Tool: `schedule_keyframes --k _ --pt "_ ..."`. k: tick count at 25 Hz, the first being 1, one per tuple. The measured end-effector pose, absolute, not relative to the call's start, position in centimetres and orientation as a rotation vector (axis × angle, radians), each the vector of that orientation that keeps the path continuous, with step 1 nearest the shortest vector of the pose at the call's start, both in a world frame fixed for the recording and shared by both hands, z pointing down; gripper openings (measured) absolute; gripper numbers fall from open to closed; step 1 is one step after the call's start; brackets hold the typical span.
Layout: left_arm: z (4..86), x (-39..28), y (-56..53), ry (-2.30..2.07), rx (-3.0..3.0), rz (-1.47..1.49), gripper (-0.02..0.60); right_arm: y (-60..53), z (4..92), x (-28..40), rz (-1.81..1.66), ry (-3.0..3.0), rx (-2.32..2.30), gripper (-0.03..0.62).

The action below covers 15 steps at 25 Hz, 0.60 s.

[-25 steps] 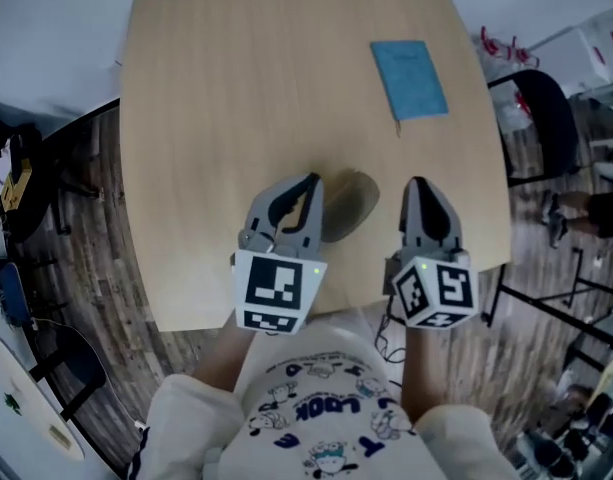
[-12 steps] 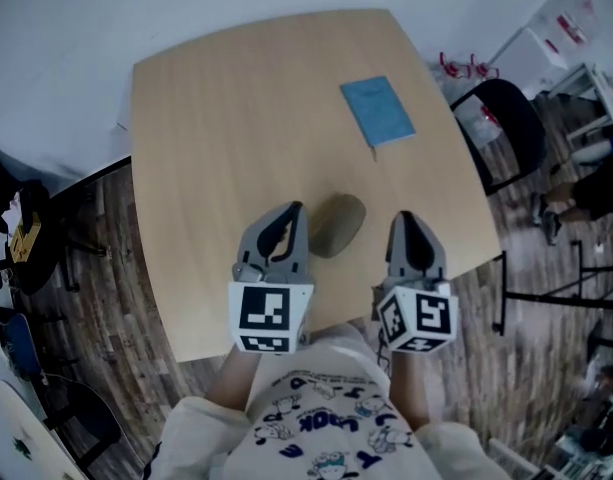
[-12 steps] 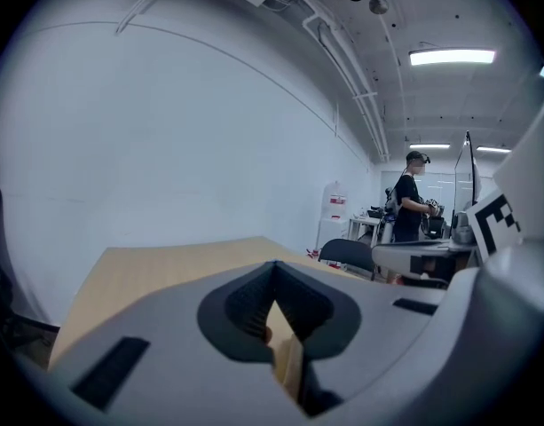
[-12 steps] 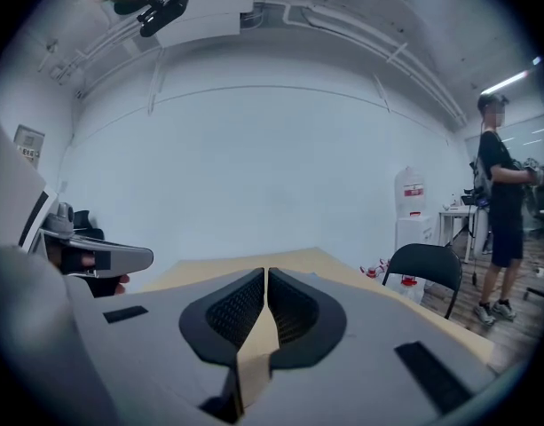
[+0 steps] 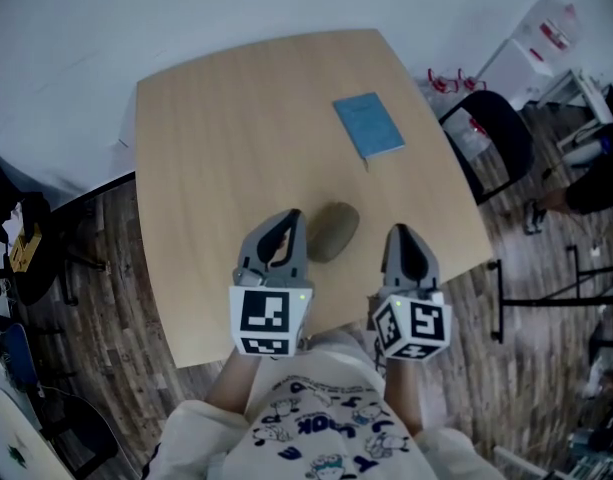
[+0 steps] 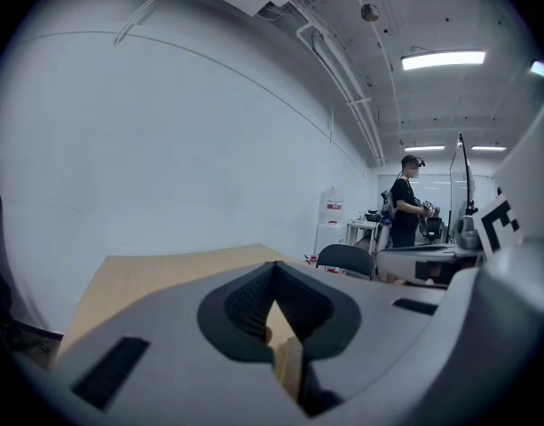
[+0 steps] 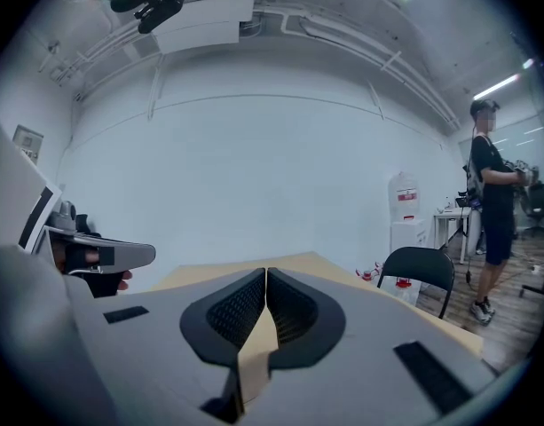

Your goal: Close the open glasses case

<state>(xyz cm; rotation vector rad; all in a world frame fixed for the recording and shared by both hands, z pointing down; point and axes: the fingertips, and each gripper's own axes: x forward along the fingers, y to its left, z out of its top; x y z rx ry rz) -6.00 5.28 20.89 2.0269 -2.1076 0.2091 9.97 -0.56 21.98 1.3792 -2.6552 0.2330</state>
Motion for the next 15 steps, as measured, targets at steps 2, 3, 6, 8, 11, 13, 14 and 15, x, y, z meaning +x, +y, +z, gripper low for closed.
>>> schedule_keyframes --k 2,3,6,8,11,13,14,15 --pt "20.7 -6.0 5.4 -2.108 2.031 0.21 0.002 -0.4 21.9 10.0 0.227 -2.653 1.384 0.008" --pt "20.6 -6.0 5.5 -2.108 2.034 0.21 0.002 -0.4 21.8 10.1 0.226 -2.65 1.389 0.008" --pt "20.3 -5.9 5.5 -2.108 2.043 0.209 0.003 -0.4 21.6 10.2 0.224 -2.645 1.397 0.008" --pt "20.2 -5.8 5.3 -2.107 2.05 0.212 0.002 -0.6 21.6 10.4 0.22 -2.643 1.398 0.008" --pt "20.1 -5.5 5.2 -2.105 2.062 0.228 0.002 -0.7 21.6 10.6 0.225 -2.638 1.4 0.008" --pt "20.1 -5.3 5.2 -2.103 2.066 0.229 0.003 -0.8 21.5 10.8 0.223 -2.634 1.401 0.008" --pt "20.0 -5.1 5.3 -2.102 2.069 0.229 0.003 -0.8 21.5 10.9 0.22 -2.633 1.403 0.008" --pt "20.0 -5.0 5.3 -2.1 2.071 0.228 0.002 -0.8 21.5 11.0 0.215 -2.631 1.404 0.008"
